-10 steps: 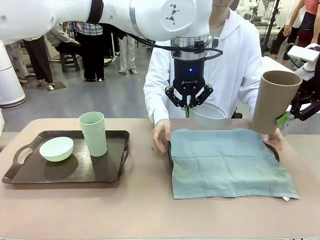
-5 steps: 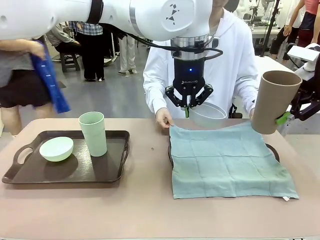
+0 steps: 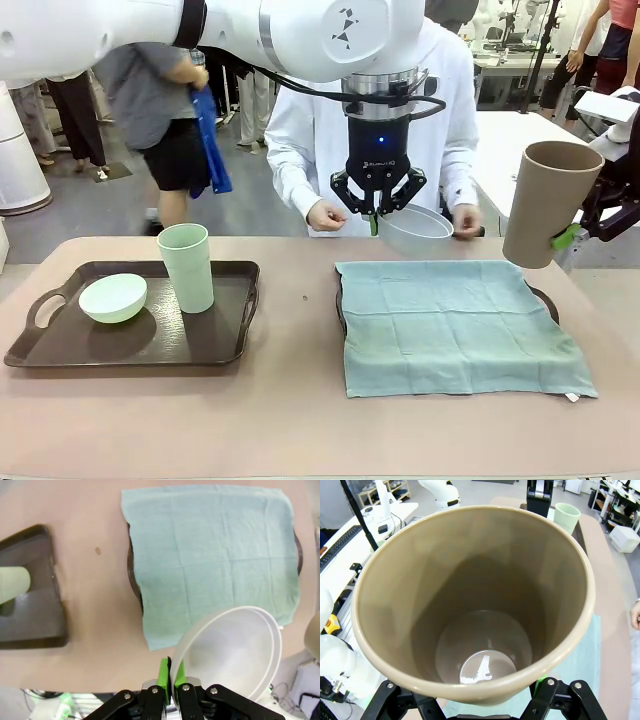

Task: Set up a tray with a mat and arrange the tableware.
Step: Place the Picnic Bowl and Reusable plastic cup back onto the Handle tray in front of the human's position.

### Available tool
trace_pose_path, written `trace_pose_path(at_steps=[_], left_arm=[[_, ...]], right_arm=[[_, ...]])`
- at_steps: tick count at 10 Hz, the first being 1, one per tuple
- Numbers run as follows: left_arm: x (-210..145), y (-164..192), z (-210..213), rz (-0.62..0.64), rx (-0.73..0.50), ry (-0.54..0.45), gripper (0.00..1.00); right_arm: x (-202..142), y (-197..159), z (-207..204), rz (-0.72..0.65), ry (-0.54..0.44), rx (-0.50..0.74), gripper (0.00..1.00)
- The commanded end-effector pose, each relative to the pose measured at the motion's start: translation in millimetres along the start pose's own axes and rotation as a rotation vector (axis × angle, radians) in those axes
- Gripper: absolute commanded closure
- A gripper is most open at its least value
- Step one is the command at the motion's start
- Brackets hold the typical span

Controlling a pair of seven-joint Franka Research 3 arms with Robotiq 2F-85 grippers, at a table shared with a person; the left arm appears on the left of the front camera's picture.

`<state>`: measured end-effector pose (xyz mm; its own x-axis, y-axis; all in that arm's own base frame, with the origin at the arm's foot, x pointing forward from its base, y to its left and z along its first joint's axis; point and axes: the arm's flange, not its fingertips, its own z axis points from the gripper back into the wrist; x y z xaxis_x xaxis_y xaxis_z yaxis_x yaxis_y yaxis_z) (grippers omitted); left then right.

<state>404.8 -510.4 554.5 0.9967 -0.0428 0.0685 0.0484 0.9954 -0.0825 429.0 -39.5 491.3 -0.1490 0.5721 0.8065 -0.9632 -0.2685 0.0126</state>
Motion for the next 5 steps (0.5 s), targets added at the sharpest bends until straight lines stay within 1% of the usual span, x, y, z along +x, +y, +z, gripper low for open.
trace_pose_path(at_steps=[1, 2, 3, 5], left_arm=[[1.8, 0.9, 3.0, -0.013, 0.008, -0.001, 1.00], [1.8, 0.9, 3.0, -0.013, 0.008, -0.001, 1.00], [0.0, 0.0, 0.0, 0.000, 0.000, 0.000, 0.96], [19.4, 4.2, -33.4, 0.029, -0.025, -0.027, 0.96]], right_arm=[[2.8, 1.3, -1.2, 0.004, 0.004, 0.004, 0.79], [0.0, 0.0, 0.0, 0.000, 0.000, 0.000, 0.19], [-13.6, -11.1, -1.7, -0.004, -0.024, -0.017, 0.19], [-51.8, -35.1, -14.3, -0.015, -0.084, -0.004, 0.19]])
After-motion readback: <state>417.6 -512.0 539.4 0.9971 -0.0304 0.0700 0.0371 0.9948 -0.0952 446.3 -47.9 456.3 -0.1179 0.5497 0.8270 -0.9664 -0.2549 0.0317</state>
